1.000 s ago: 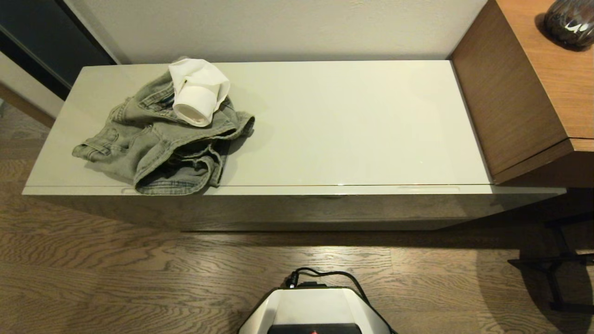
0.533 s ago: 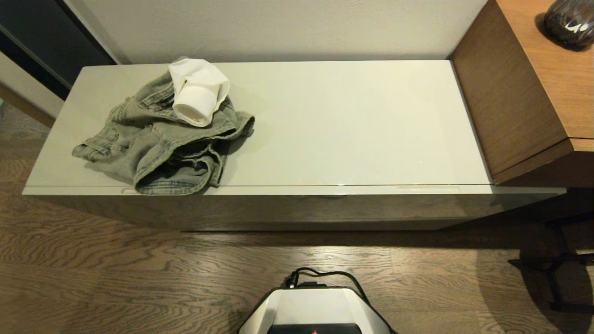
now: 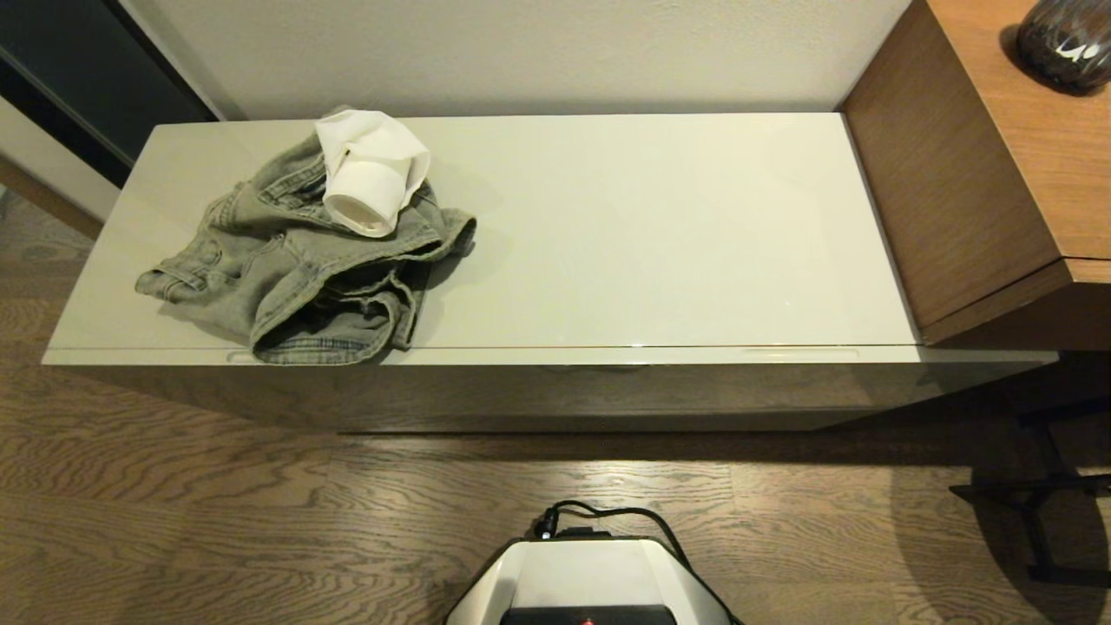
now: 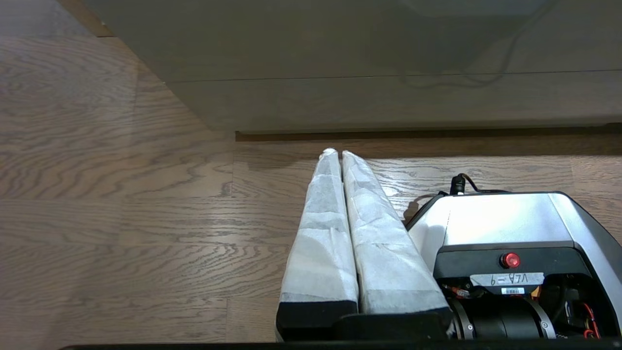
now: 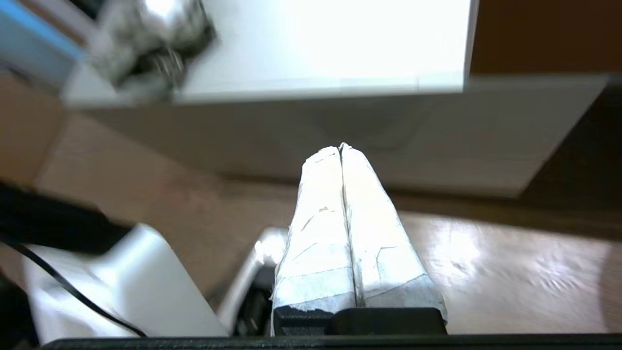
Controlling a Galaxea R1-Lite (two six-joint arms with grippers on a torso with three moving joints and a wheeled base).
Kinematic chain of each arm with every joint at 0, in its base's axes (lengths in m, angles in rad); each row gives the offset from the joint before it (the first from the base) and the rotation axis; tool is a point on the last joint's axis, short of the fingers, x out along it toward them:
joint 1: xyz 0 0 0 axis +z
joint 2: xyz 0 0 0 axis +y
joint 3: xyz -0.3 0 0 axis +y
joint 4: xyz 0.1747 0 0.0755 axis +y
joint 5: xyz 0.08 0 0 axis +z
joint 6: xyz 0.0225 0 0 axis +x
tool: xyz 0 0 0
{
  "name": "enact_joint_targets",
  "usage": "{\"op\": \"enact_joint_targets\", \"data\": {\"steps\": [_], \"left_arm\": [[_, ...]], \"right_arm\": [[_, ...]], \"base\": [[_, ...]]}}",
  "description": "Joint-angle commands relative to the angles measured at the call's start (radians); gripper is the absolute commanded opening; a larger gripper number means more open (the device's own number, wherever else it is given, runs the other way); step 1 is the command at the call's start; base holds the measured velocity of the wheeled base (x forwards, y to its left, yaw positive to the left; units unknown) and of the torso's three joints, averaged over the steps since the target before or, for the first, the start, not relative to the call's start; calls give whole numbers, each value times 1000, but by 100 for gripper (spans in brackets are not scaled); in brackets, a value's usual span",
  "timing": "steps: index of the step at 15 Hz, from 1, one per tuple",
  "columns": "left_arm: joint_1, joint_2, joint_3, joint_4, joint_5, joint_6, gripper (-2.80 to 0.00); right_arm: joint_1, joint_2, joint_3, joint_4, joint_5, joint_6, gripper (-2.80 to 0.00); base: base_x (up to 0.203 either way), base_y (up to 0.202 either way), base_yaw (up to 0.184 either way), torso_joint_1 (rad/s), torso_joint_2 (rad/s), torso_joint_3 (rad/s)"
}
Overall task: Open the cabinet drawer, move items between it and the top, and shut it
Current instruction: Open the drawer
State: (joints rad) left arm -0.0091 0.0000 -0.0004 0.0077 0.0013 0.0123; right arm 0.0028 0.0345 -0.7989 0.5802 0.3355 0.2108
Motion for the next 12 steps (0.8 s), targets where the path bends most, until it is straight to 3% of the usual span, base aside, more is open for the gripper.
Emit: {"op": "enact_joint_targets", "data": {"steps": [1, 3, 6, 9, 12], "left_arm": [[0, 2, 0, 0, 0, 0, -280], [0, 2, -1, 0, 0, 0, -280], [0, 2, 0, 0, 0, 0, -280], [0, 2, 0, 0, 0, 0, -280], [0, 2, -1, 0, 0, 0, -280]], "right_arm": [[1, 184, -204, 0, -8, 113, -280], [1, 354, -332, 2, -73, 182, -280], [2, 535, -264, -31, -181, 149, -280], [8, 706, -49, -281, -203, 102, -280], [38, 974, 42, -575, -239, 78, -280]], "base": [[0, 0, 0, 0, 0, 0], [0, 0, 0, 0, 0, 0], [0, 0, 0, 0, 0, 0], [0, 0, 0, 0, 0, 0], [0, 0, 0, 0, 0, 0]]}}
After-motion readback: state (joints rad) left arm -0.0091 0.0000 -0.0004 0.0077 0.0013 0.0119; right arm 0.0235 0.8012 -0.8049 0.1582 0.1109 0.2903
